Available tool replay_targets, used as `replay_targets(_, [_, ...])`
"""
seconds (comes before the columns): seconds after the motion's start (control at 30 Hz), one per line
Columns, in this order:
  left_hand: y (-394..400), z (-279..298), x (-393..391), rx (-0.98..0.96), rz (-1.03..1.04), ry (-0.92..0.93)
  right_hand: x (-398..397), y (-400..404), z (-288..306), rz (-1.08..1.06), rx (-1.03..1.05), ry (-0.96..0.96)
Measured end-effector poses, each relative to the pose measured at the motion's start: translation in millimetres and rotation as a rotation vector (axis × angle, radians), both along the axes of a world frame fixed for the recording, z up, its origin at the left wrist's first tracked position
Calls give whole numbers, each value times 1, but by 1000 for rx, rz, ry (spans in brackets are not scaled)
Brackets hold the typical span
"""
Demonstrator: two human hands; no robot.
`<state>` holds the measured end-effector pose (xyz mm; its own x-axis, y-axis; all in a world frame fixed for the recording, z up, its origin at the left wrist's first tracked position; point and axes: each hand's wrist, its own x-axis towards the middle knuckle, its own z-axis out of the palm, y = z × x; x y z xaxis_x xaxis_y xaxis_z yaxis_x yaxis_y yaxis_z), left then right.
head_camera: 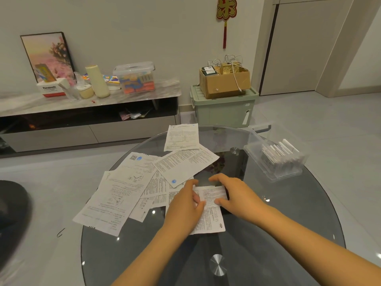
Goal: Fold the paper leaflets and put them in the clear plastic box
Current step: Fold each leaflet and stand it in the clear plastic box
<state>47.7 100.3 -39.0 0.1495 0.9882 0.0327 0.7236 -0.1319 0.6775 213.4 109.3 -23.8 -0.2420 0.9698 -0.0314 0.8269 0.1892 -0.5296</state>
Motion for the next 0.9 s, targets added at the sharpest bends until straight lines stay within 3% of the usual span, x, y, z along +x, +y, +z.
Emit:
replay_targets(0.17, [2, -4, -3, 169, -140, 164, 2, 2, 4, 49, 170, -171])
replay_targets(0.33, [5, -3, -7, 187, -272, 380, 7, 2, 11, 201, 81, -296])
replay_targets(0.47, [3, 5, -5, 263, -320, 439, 6, 0, 13, 220, 148, -364])
replay_targets(0.63, [-2, 16, 2, 301, -215, 232, 5, -4, 18, 171, 344, -366])
replay_targets(0.83, [10, 43, 27, 206, -75, -26, 24, -5, 35, 68, 480, -179])
replay_targets(0.9, [17, 56, 38, 211, -80, -24, 34, -3, 45, 1, 498, -147])
